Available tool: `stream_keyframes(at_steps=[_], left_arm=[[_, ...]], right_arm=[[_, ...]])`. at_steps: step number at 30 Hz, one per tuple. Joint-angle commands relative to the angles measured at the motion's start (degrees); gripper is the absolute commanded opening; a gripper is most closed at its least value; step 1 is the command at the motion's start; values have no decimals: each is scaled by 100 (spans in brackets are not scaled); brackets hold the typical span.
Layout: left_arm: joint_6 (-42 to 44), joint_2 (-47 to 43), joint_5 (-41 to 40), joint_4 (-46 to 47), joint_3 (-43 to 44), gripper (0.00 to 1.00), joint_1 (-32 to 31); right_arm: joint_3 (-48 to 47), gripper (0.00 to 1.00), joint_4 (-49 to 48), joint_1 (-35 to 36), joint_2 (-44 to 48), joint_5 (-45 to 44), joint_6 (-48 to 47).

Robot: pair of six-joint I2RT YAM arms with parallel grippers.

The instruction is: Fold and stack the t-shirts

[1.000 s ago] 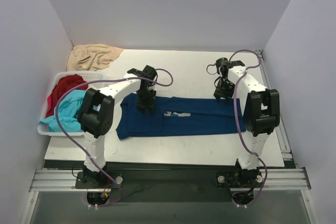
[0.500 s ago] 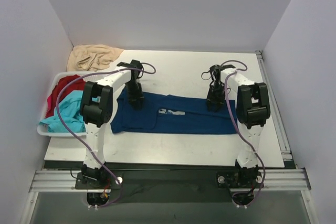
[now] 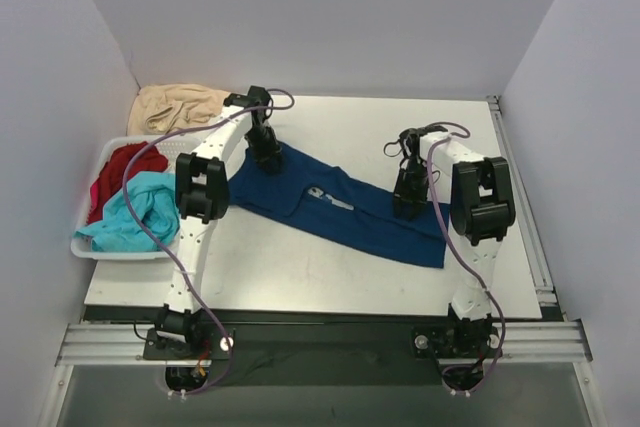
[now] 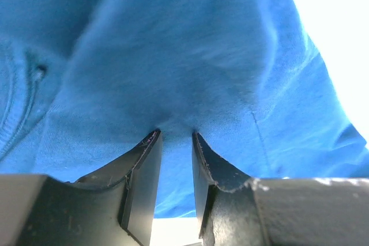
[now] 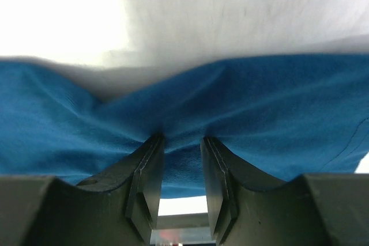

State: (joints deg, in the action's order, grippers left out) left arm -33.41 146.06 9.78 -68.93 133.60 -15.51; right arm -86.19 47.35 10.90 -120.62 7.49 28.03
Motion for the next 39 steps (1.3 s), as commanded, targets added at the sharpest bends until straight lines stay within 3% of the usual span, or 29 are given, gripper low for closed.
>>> stream_keyframes(at_steps=[1, 7, 18, 25, 30, 36, 39], left_arm=[[-323, 792, -126, 406, 666, 38, 109], [-798, 828, 322, 1519, 422, 38, 276], [-2239, 1504, 2088, 4306, 632, 38, 320], [-3065, 1522, 2361, 6387, 351, 34, 338], [-3312, 1943, 2362, 6795, 1027, 34, 373], [-3909, 2049, 2239, 8296, 799, 35, 382], [-3919, 2067, 2221, 8640, 895, 40, 391]], right_arm=[[366, 33, 432, 176, 38, -63, 53], [419, 33, 485, 483, 126, 69, 247], [314, 33, 547, 1380, 47, 456, 282], [165, 34, 608, 1451, 337, -379, 422], [-371, 34, 845, 1442, 486, -1044, 326], [-801, 34, 828, 1424, 1066, -2038, 238], [-934, 34, 776, 1389, 1128, -2102, 63]])
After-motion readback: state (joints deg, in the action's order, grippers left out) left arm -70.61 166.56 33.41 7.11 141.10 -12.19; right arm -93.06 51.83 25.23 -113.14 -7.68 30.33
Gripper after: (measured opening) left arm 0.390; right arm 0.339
